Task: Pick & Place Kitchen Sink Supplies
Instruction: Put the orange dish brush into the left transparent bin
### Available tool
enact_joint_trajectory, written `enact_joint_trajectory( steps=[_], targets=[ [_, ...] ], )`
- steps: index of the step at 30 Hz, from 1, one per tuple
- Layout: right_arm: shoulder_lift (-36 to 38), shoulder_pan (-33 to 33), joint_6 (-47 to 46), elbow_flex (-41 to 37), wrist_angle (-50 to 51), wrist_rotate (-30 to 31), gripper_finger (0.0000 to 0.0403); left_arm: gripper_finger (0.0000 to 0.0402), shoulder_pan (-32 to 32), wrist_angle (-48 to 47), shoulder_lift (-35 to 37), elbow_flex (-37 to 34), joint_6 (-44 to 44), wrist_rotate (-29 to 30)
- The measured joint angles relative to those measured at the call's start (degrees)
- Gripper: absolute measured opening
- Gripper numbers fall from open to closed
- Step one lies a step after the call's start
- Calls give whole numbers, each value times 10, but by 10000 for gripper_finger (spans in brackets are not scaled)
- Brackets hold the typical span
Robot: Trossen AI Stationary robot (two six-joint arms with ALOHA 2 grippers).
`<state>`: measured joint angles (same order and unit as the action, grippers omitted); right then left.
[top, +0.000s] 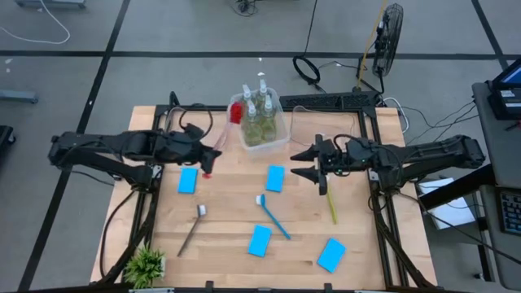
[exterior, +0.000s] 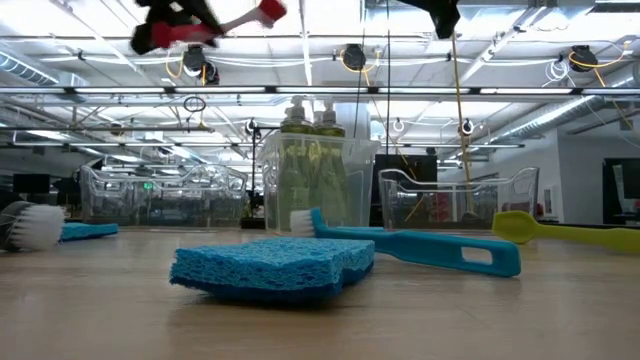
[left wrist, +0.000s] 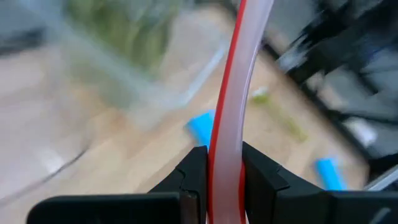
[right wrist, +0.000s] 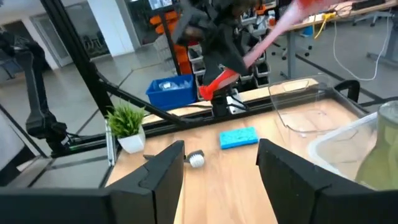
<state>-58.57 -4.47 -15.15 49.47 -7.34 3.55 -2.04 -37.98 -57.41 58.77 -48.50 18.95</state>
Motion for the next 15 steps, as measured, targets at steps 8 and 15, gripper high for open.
enact_joint_trajectory(
  steps=[8, 15],
  targets=[
    [0, 0, 0, 0, 15, 26, 185, 65, 2, -130, 56, -1, -9, -8],
    [0, 0, 0, 0, 18, 26, 184, 65, 11, -236, 83, -1, -12, -8]
  ],
)
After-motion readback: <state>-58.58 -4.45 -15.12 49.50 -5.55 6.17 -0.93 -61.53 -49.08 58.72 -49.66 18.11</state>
